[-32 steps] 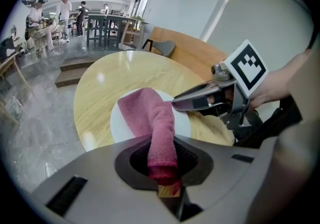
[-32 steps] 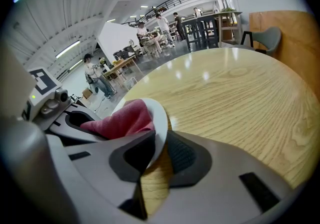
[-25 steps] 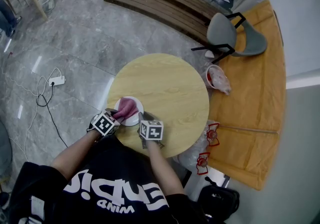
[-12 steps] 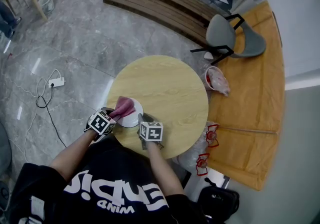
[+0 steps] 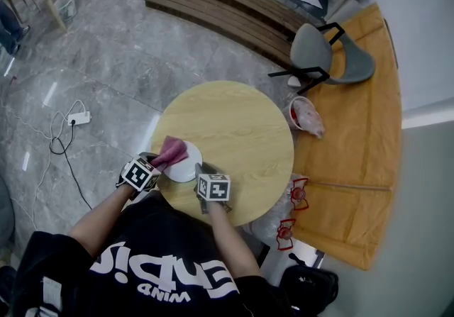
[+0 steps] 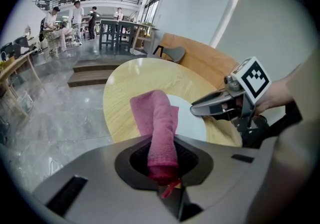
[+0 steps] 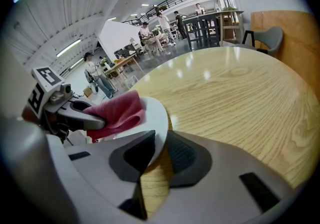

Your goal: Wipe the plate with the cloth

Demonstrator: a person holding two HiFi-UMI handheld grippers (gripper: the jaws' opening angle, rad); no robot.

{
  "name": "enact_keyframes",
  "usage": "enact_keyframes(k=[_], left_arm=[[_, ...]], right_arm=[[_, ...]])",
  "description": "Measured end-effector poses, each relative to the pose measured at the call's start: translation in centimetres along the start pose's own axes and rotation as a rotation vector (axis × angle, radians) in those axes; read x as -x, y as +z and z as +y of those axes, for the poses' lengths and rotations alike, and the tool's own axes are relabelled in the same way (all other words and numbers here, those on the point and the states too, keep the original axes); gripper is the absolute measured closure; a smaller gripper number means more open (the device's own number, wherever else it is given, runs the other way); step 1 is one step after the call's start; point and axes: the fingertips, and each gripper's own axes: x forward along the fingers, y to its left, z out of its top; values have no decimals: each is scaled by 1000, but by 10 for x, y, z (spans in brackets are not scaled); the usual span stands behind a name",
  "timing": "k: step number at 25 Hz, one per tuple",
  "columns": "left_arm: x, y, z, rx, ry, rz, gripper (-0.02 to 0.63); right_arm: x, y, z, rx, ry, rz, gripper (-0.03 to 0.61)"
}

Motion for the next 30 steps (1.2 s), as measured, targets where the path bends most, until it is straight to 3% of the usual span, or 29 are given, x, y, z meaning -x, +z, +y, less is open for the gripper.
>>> enact_keyframes(k=[7, 13, 17, 21, 25, 30], left_arm=[[10, 5, 16, 16, 38, -24, 563], [28, 29, 17, 13, 42, -79, 563], [56, 72, 1, -27, 21, -164, 563], [91, 121, -27, -82, -13, -294, 563], [126, 158, -51, -115, -44, -446, 563], [170, 192, -76, -178, 0, -645, 563]], right_arm=[[12, -12, -2, 3, 48, 53, 488], [39, 8, -14, 8, 60, -7, 488], [78, 53, 3, 60, 84, -148, 488], [131, 106, 41, 188, 99, -340, 511], [185, 150, 78, 238, 114, -536, 540], [233, 177, 101, 302, 87, -689, 547]])
